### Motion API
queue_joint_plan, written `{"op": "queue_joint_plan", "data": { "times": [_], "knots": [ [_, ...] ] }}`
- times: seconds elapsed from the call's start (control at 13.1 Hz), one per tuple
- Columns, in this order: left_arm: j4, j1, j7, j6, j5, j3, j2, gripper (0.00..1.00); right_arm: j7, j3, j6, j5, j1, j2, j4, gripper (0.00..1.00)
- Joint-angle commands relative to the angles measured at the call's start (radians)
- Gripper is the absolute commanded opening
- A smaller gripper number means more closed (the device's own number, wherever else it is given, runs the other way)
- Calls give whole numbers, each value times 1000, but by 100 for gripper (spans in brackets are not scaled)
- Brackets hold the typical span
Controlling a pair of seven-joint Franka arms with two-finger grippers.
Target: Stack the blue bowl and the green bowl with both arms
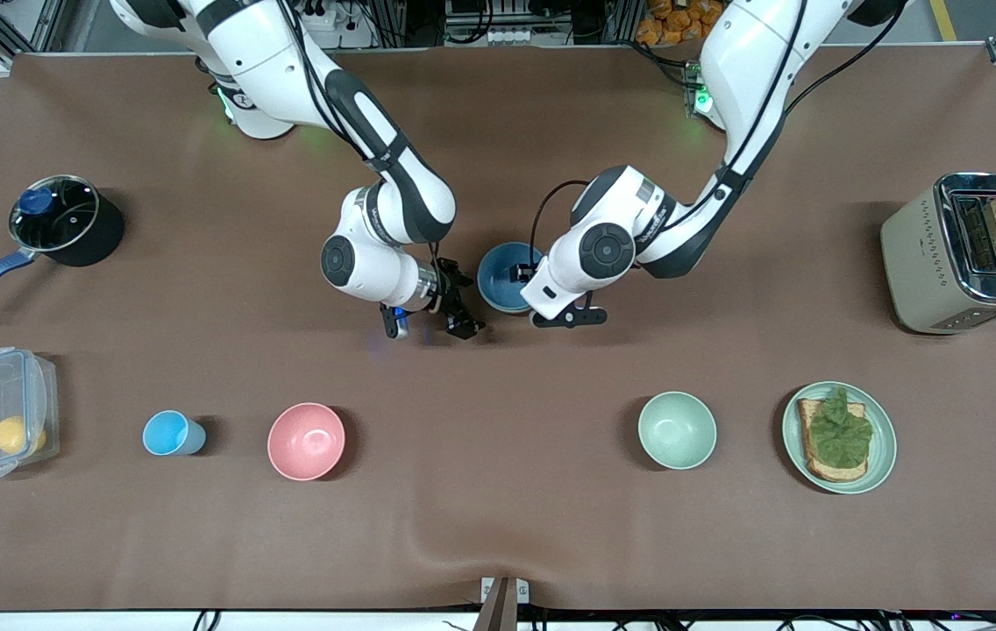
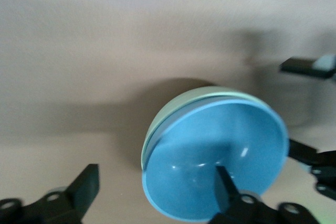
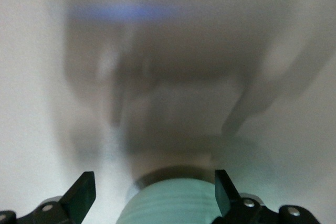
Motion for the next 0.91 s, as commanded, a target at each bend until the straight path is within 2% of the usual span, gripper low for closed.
{"op": "queue_joint_plan", "data": {
  "times": [0.0,0.15,0.38,0.61,0.84],
  "knots": [
    [-17,46,-15,-95,-9,10,-165,100,-54,-10,-67,-16,-30,-57,-23,100],
    [-15,121,-8,-170,-8,11,-283,100,-107,-45,-197,-46,-65,-101,-33,100],
    [-15,243,-5,-256,40,10,-446,100,-127,-163,-427,-201,-82,-155,-30,100],
    [-2,315,3,-326,118,10,-549,100,-234,-299,-583,-277,-82,-210,-29,100],
    [116,381,32,-492,120,10,-562,100,-563,-499,-771,-283,-96,-243,-14,100]
  ]
}}
